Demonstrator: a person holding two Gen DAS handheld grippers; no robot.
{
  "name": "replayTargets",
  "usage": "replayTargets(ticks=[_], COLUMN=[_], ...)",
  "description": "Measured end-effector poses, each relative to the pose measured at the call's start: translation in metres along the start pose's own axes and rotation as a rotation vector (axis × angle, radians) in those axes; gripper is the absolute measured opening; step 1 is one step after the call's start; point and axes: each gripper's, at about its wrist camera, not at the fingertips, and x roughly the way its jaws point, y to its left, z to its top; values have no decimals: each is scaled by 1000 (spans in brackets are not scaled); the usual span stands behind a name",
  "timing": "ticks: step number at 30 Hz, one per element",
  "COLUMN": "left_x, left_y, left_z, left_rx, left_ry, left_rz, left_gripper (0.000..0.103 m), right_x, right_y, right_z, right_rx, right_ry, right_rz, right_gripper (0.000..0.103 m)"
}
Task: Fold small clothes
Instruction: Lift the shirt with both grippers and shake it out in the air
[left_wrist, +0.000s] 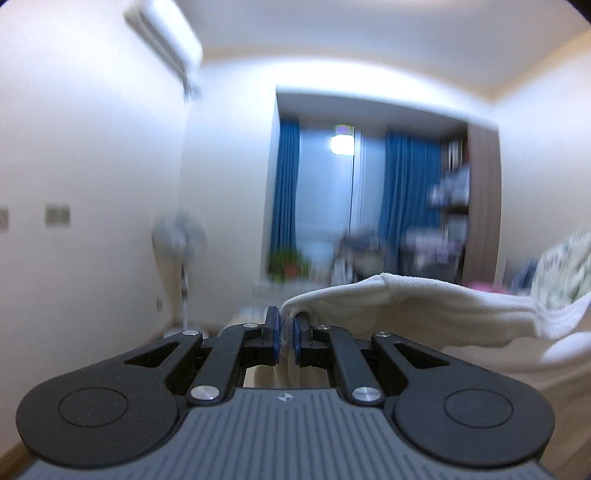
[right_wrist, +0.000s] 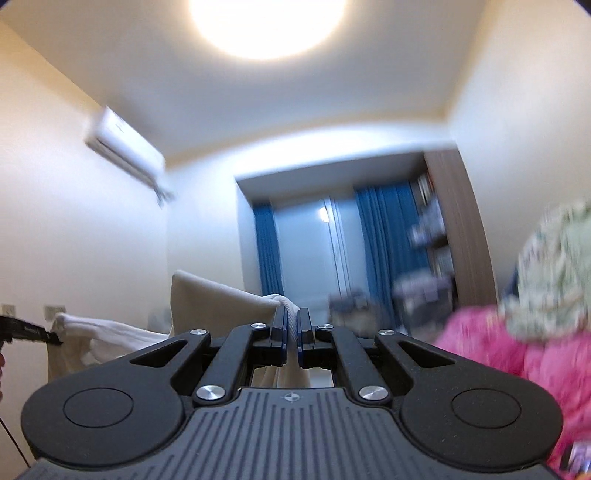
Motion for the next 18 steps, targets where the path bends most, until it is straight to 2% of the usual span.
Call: replayTargets(ticks=[3, 5, 7, 9, 10, 12, 15, 18], left_x=[-61, -90, -107, -111, -106, -91, -40, 55], left_y=[0, 1, 0, -1, -3, -2, -2, -15], left_z=[27, 37, 44, 46, 45, 39, 17, -26], left_rx=[-13, -15, -8, -10, -6, 4, 30, 45], left_ry=[-115, -151, -157, -127, -104, -44, 74, 245], left_rz=[26, 41, 62, 93, 109, 146, 199, 235], left_gripper=[7, 7, 7, 7, 7, 7, 7, 7], right_x=[-29, -42, -50, -51, -46, -24, 31, 100], right_y=[4, 3, 2, 1, -2, -4, -4, -14], right_z=[31, 46, 52, 55, 55, 47, 19, -16], right_rx=[-21, -22, -20, -36, -33, -3, 6, -27], right_ry=[-78, -108, -131, -159, -150, -75, 6, 68], right_rz=[45, 71, 92, 88, 98, 122, 109, 15], right_gripper=[4, 4, 3, 1, 0, 0, 0, 0])
